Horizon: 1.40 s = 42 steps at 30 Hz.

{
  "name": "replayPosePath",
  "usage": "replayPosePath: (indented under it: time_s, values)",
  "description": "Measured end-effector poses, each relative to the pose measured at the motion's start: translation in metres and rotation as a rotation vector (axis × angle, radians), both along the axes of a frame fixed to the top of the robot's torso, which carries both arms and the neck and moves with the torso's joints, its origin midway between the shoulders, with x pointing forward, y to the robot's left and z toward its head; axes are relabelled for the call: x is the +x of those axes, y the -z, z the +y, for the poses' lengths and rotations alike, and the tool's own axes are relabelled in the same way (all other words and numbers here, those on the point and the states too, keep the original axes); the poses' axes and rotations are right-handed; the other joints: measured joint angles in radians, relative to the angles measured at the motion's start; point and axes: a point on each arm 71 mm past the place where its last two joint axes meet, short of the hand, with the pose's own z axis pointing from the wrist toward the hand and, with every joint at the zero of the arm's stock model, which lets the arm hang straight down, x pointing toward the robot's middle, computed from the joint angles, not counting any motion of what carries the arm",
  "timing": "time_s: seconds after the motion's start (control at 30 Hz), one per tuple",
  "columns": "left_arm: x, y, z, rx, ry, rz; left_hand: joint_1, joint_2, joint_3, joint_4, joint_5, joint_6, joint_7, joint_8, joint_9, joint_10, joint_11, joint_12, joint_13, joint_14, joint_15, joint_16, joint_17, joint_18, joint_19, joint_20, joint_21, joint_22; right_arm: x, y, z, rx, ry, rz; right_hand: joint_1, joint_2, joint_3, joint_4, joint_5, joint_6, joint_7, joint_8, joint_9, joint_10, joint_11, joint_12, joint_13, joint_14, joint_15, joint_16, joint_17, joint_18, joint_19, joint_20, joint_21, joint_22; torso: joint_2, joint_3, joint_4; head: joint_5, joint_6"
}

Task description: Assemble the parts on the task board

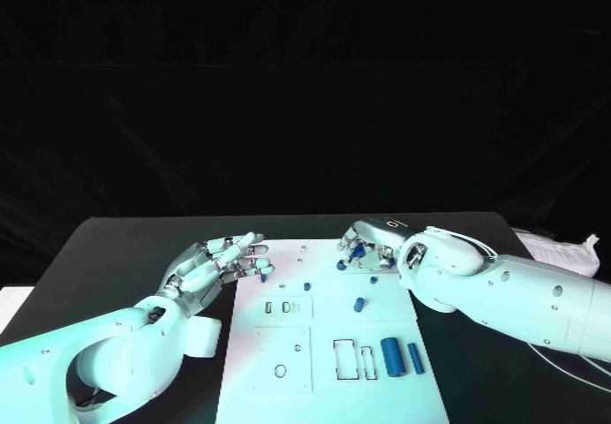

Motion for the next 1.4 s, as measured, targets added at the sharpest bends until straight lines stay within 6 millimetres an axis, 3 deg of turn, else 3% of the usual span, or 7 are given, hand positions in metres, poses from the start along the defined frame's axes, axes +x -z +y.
replayPosePath:
  time_s: [0.23, 0.5, 0.8, 0.87, 1.0, 1.13, 1.4]
  values:
    - [-0.001, -0.001, 0.000, -0.001, 0.005, 0.005, 0.000, 0.000, -0.003, -0.003, 0.000, 0.000, 0.000, -0.004, -0.001, 0.000, 0.000, 0.000, 0.000, 0.000, 0.000, 0.000, 0.001, 0.000, 0.000, 0.000, 0.000, -0.001, 0.002, 0.003, 0.002, -0.058, 0.005, 0.012, 0.004, -0.012, 0.001, 0.026, -0.021, 0.000, 0.000, 0.000, 0.000, -0.014, 0.001, 0.000, 0.000, 0.000, 0.000, 0.193, 0.188, 0.000, 0.028, 0.002, 0.122, 0.142, 0.013, -0.0018, 0.0039, -0.004, 0.002]
    - [-0.002, -0.002, -0.001, -0.002, 0.011, 0.007, 0.000, 0.000, -0.003, -0.003, 0.000, 0.000, 0.000, -0.004, -0.001, 0.000, 0.000, 0.000, 0.000, 0.000, 0.000, 0.000, 0.001, 0.000, 0.000, 0.000, 0.000, -0.001, 0.005, 0.006, 0.006, -0.100, 0.008, 0.023, 0.005, -0.013, 0.001, 0.045, -0.027, 0.000, 0.000, 0.000, 0.000, -0.014, 0.001, 0.000, 0.000, 0.000, 0.000, 0.287, 0.286, -0.016, 0.050, 0.005, 0.185, 0.218, 0.023, -0.0032, 0.0085, -0.007, 0.005]
    - [-0.002, -0.002, -0.001, -0.002, 0.015, 0.011, 0.000, 0.000, -0.003, -0.003, 0.000, 0.000, 0.000, -0.004, -0.001, 0.000, 0.000, -0.006, 0.000, 0.000, 0.000, 0.000, 0.001, 0.000, 0.000, 0.000, 0.000, -0.001, 0.007, 0.008, 0.008, -0.127, 0.010, 0.029, 0.005, -0.013, 0.013, 0.062, -0.027, 0.004, -0.004, 0.000, 0.001, -0.004, -0.005, 0.000, 0.001, 0.000, 0.000, 0.375, 0.381, -0.017, 0.079, 0.003, 0.249, 0.302, 0.030, -0.0041, 0.0118, -0.008, 0.004]
    - [-0.002, -0.002, -0.001, -0.002, 0.015, 0.012, 0.000, 0.000, -0.003, -0.003, 0.000, 0.000, 0.000, -0.004, -0.001, 0.000, 0.000, -0.006, 0.000, 0.000, 0.000, 0.000, 0.001, 0.000, 0.000, 0.000, 0.000, -0.001, 0.008, 0.008, 0.008, -0.130, 0.011, 0.029, 0.006, -0.012, 0.015, 0.071, -0.027, 0.007, -0.007, 0.000, 0.002, 0.006, -0.005, 0.000, 0.001, 0.000, 0.000, 0.398, 0.408, -0.032, 0.092, 0.002, 0.266, 0.325, 0.031, -0.0042, 0.0119, -0.008, 0.004]
    - [-0.002, -0.002, -0.001, -0.002, 0.016, 0.013, 0.002, 0.002, -0.001, -0.004, 0.000, 0.000, 0.000, -0.004, -0.001, 0.000, 0.000, -0.006, 0.000, 0.000, 0.000, 0.000, 0.001, 0.000, 0.000, 0.000, 0.000, -0.001, 0.008, 0.007, 0.009, -0.132, 0.011, 0.025, 0.021, 0.003, 0.027, 0.083, -0.032, 0.032, -0.013, 0.003, 0.005, 0.031, -0.013, 0.000, 0.002, -0.002, -0.002, 0.448, 0.464, -0.032, 0.116, -0.004, 0.306, 0.380, 0.033, -0.0043, 0.0124, -0.007, 0.003]
    - [-0.002, -0.002, -0.001, -0.002, 0.018, 0.015, 0.004, 0.004, 0.000, -0.005, 0.000, 0.000, 0.000, -0.004, -0.001, 0.000, 0.000, -0.006, 0.000, 0.000, 0.000, 0.000, 0.002, 0.000, 0.000, 0.000, 0.000, -0.002, 0.009, 0.006, 0.011, -0.133, 0.010, 0.020, 0.034, 0.016, 0.048, 0.088, -0.074, 0.061, -0.019, 0.011, 0.009, 0.062, -0.023, -0.001, 0.005, -0.001, -0.012, 0.478, 0.495, -0.039, 0.128, -0.009, 0.335, 0.417, 0.036, -0.0043, 0.0137, -0.008, 0.003]
    - [-0.002, -0.002, -0.001, -0.001, 0.021, 0.018, 0.004, 0.004, 0.000, -0.005, 0.000, 0.000, 0.000, -0.004, -0.001, 0.000, 0.000, -0.006, 0.000, 0.000, 0.000, -0.006, 0.002, 0.000, 0.000, 0.000, 0.000, -0.002, 0.006, 0.005, 0.014, -0.117, 0.006, 0.000, 0.044, 0.021, 0.066, 0.099, -0.084, 0.086, -0.025, 0.020, 0.012, 0.092, -0.030, 0.006, 0.005, 0.002, -0.016, 0.496, 0.513, -0.047, 0.131, -0.013, 0.352, 0.443, 0.039, -0.0048, 0.0155, -0.010, 0.004]
